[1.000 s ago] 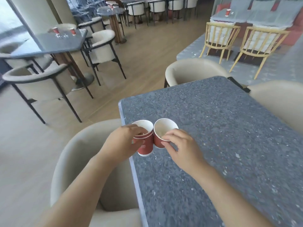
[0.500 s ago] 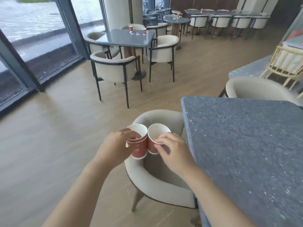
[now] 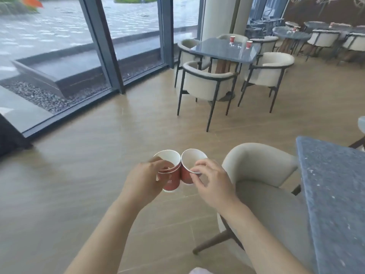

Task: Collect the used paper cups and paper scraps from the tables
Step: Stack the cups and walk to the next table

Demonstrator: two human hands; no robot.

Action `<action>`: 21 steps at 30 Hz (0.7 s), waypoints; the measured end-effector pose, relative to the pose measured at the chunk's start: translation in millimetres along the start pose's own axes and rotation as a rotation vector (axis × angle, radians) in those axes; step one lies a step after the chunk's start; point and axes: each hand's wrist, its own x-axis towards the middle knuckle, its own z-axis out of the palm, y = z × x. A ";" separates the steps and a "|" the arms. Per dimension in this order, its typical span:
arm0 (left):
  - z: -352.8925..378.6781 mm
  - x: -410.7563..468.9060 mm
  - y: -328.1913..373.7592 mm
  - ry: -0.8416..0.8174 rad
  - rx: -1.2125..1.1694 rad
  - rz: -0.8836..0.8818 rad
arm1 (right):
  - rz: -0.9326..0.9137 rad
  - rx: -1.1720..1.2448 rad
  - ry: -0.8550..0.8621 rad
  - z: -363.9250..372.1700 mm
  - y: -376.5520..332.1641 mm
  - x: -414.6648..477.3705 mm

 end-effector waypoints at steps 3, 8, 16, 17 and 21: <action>-9.8 -2.2 -24.3 0.033 0.009 -0.063 | -0.013 0.043 -0.041 26.6 -9.6 12.8; -12.8 3.5 -61.3 0.077 0.015 -0.149 | 0.007 0.089 -0.096 68.4 -11.3 38.0; 2.9 90.5 -130.2 -0.024 0.054 -0.189 | -0.007 0.071 -0.179 123.1 33.6 130.0; 5.8 110.0 -138.1 -0.044 0.056 -0.177 | -0.011 0.063 -0.185 127.5 43.5 145.5; 19.9 200.7 -160.3 -0.157 0.053 -0.133 | 0.026 0.012 -0.196 135.0 84.7 213.6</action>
